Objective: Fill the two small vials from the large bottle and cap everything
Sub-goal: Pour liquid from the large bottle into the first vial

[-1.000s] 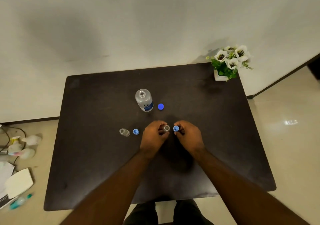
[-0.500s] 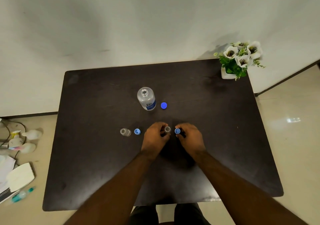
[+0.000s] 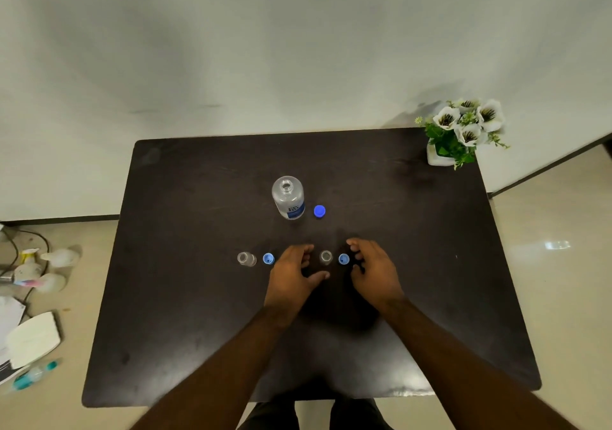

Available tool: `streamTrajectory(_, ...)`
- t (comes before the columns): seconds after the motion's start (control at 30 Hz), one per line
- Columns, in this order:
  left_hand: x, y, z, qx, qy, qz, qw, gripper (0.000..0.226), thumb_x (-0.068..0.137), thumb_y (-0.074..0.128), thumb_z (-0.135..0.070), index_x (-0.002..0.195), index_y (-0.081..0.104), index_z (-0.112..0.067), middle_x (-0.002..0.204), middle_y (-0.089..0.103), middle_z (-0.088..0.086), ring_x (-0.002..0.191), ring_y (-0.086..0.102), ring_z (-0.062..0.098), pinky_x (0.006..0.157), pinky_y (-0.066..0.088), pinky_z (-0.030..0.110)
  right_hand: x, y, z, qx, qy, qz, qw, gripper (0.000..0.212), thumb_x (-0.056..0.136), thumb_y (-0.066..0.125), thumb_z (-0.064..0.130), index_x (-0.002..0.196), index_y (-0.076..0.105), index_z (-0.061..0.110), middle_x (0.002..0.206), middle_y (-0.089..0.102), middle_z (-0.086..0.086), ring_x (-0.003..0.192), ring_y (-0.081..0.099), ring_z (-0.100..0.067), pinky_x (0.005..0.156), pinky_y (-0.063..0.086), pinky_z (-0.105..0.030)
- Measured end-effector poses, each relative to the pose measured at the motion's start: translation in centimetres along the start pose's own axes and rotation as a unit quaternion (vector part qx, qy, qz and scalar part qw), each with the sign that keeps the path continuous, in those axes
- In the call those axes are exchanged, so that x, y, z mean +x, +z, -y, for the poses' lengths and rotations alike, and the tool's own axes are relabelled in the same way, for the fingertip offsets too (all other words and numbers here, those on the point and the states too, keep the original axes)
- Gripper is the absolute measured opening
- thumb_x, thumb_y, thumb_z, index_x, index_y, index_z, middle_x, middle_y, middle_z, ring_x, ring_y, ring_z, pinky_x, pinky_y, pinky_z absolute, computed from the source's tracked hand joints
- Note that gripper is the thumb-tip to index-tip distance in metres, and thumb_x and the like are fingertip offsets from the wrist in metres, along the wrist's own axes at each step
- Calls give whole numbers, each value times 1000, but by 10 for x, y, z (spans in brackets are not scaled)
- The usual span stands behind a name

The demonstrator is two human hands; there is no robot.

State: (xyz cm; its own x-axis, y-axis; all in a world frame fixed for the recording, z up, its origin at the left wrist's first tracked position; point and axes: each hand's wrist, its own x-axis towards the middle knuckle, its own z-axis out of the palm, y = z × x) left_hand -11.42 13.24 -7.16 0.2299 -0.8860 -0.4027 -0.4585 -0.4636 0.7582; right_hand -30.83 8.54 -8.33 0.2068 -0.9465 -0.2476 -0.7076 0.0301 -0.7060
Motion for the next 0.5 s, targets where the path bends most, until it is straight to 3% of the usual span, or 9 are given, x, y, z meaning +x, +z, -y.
streamTrajectory(0.17,-38,-35,18,-84,-32,-71,993,67,69,94,-34,128,64,-26,116,66,-16,101,67,2,84,57,17,14,-16,19,31,5,-45,998,51,85,71,8,130,60,29,115,59,14,98,58,0,90,56,-27)
streamTrajectory(0.33,-53,-70,41,-94,-81,-160,979,47,72,92,-34,111,64,-31,104,67,-14,93,67,6,79,58,21,41,-13,56,56,-20,-44,997,55,83,77,24,131,54,38,119,58,19,104,56,8,86,50,-16)
streamTrajectory(0.5,-33,-91,60,-107,-110,-214,965,46,71,94,-29,105,62,-29,101,64,-12,89,65,8,78,58,24,67,8,90,98,-9,5,995,78,78,85,27,145,45,30,139,55,10,118,57,-4,98,52,-28)
